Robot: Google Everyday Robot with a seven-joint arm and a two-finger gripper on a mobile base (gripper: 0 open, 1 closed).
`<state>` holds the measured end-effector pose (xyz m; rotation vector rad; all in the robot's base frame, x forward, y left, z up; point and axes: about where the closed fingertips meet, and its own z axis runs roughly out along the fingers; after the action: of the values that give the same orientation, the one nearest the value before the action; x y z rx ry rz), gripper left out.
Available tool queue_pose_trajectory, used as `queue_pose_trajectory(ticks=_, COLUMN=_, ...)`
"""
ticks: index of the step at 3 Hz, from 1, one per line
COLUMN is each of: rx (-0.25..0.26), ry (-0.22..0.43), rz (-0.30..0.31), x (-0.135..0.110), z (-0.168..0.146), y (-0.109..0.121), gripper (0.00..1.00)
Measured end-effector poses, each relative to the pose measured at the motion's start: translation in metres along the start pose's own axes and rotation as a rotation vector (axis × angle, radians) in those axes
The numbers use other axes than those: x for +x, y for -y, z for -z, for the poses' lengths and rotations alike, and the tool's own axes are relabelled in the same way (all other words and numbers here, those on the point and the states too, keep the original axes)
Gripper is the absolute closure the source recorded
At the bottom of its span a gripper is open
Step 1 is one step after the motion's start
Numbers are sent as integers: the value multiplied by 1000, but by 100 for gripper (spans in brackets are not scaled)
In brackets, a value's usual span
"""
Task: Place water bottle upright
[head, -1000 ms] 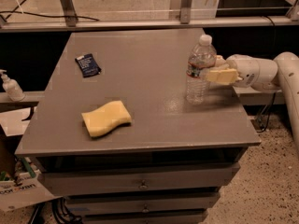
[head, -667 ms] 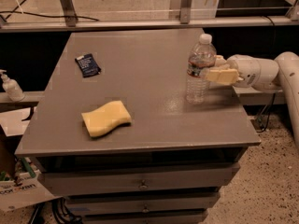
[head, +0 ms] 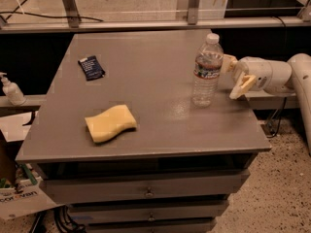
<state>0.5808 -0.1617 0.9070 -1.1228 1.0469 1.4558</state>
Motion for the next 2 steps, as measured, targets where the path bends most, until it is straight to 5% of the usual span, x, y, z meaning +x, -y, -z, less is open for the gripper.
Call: queue_pose_trajectory(ticks=2, rx=32, ry=-5, rz=23, x=-10, z=13, y=-1, gripper=0)
